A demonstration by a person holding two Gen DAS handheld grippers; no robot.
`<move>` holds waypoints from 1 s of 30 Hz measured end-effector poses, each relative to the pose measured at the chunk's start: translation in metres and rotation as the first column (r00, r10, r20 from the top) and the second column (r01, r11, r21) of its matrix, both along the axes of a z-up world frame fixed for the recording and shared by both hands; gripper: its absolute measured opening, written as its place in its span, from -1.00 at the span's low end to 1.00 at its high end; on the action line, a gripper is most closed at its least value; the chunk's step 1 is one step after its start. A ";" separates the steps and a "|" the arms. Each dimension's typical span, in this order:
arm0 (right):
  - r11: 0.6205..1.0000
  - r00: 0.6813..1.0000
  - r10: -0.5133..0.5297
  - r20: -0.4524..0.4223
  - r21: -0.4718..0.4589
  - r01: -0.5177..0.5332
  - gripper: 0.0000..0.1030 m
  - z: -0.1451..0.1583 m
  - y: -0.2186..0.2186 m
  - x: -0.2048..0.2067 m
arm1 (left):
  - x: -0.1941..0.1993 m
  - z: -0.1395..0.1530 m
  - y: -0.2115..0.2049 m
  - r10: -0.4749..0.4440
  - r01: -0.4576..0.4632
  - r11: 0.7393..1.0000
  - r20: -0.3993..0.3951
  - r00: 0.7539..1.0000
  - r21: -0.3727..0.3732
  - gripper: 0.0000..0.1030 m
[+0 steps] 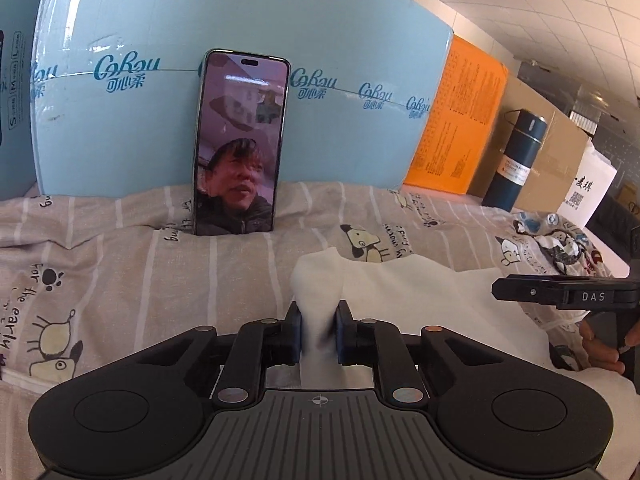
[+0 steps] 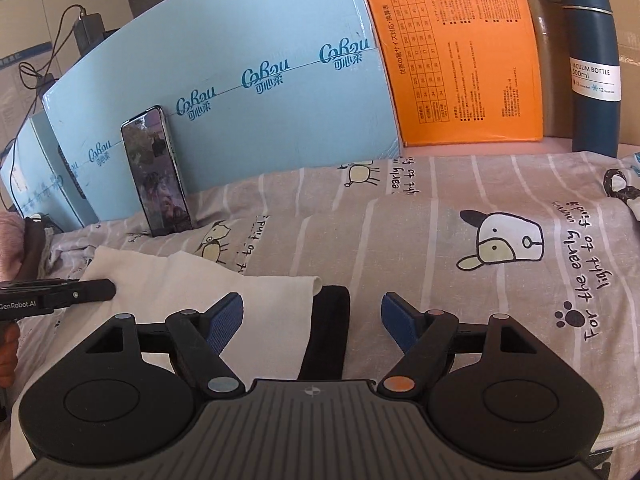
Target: Fold clothes
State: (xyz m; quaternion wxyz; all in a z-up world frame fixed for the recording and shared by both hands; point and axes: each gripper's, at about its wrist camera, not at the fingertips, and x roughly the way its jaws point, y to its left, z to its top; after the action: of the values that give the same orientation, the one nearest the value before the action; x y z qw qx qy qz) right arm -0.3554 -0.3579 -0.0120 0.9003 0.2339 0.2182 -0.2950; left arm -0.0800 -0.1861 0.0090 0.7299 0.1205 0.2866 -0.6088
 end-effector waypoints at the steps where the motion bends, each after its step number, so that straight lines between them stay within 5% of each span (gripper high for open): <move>1: 1.000 1.000 -0.004 -0.006 0.002 0.004 0.45 -0.003 -0.001 0.001 | 0.002 0.000 0.001 0.016 -0.015 1.000 0.004 1.000 -0.004 -0.50; 6: 1.000 1.000 -0.002 -0.009 -0.013 0.002 0.44 -0.007 -0.004 0.002 | 0.015 0.007 0.014 0.107 -0.106 0.993 0.014 0.994 -0.055 -0.14; 9: 1.000 1.000 0.007 -0.014 -0.021 -0.007 0.43 -0.007 -0.005 0.007 | 0.021 0.003 0.013 0.136 -0.135 0.991 0.042 0.990 -0.013 0.05; 13: 0.999 0.999 0.035 -0.018 -0.029 -0.035 0.34 -0.007 -0.004 0.013 | 0.019 -0.005 0.009 0.133 -0.134 0.991 0.066 0.989 0.016 0.13; 18: 0.997 0.997 0.068 -0.022 -0.040 -0.068 -0.02 -0.006 -0.004 0.019 | 0.014 -0.003 0.012 0.139 -0.140 0.990 0.099 0.985 0.001 0.16; 30: 0.986 0.993 0.115 0.027 -0.126 -0.111 0.17 0.012 0.007 0.006 | -0.017 0.022 0.028 0.085 -0.068 0.992 0.168 0.982 -0.104 0.34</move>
State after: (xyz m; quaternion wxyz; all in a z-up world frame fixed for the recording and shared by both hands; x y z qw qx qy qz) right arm -0.3498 -0.3510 0.0004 0.9319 0.1698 0.1971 -0.2526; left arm -0.0972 -0.1586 0.0313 0.7797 0.1257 0.1968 -0.5810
